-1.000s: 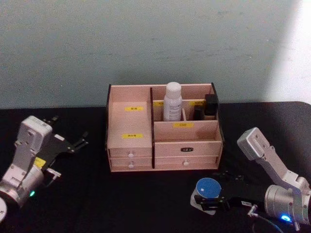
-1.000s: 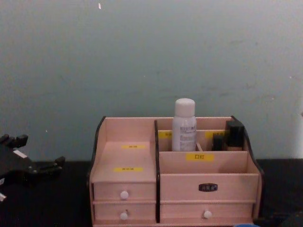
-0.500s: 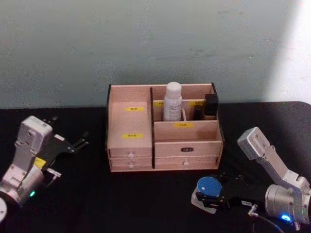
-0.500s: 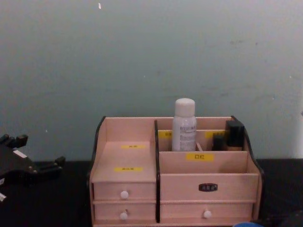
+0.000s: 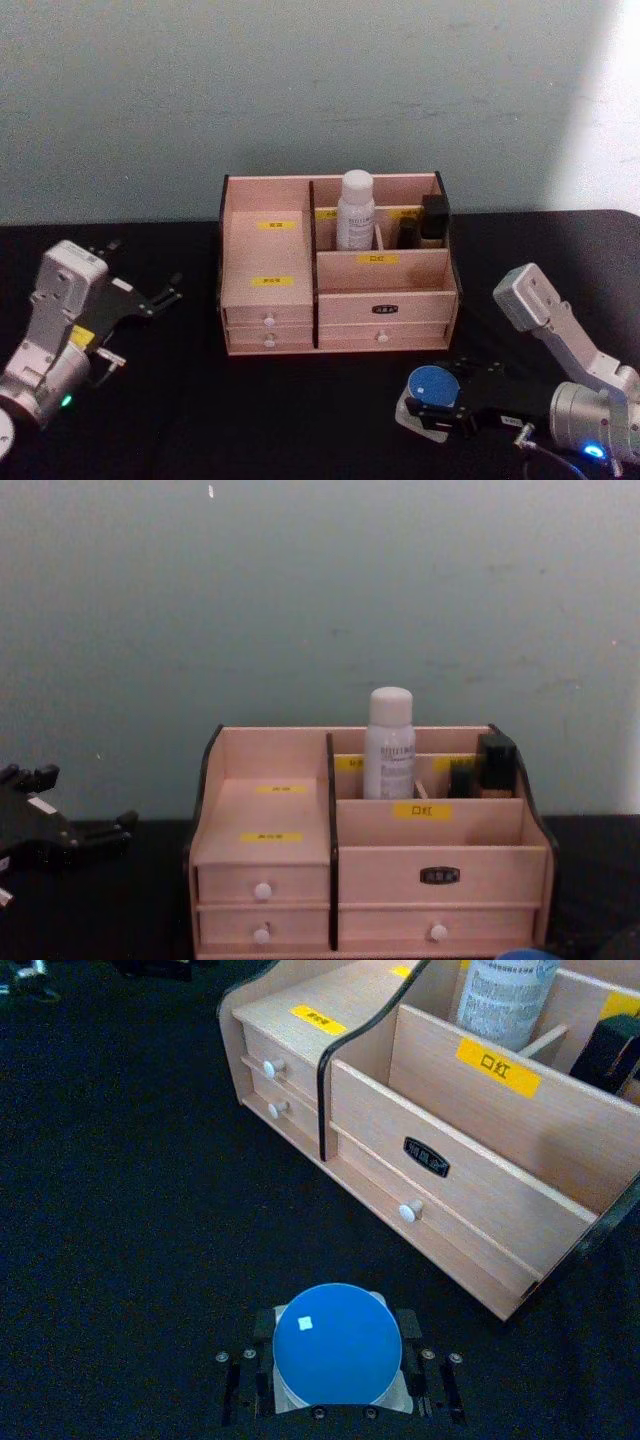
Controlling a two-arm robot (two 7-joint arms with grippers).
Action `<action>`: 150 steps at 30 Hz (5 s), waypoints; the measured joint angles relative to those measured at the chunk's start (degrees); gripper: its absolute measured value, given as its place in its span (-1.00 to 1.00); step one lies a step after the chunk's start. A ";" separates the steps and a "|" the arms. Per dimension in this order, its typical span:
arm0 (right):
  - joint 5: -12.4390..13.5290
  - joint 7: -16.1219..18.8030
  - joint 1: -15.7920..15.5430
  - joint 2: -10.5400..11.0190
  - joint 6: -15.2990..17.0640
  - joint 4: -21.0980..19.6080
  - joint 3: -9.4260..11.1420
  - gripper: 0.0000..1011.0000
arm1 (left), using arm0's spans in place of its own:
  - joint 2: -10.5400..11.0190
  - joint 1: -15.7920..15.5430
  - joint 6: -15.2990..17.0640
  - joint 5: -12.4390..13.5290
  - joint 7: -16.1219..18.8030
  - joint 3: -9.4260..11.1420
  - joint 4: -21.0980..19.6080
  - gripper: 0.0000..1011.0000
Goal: Pick up the facial cleanser and watermelon frost from the table and place them into the tiered storage box.
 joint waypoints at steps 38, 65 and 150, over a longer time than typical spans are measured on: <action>-1.26 1.60 10.55 -4.71 -2.71 -0.20 -3.00 0.43 | 0.00 0.00 0.00 0.00 0.00 0.00 0.00 0.98; -3.19 0.94 22.52 -17.07 -2.59 13.52 -7.59 0.43 | 0.00 0.00 0.00 0.00 0.00 0.00 0.00 0.98; -5.55 0.15 29.14 -28.01 -5.13 28.98 -5.76 0.98 | 0.00 0.00 0.00 0.00 0.00 0.00 0.00 0.98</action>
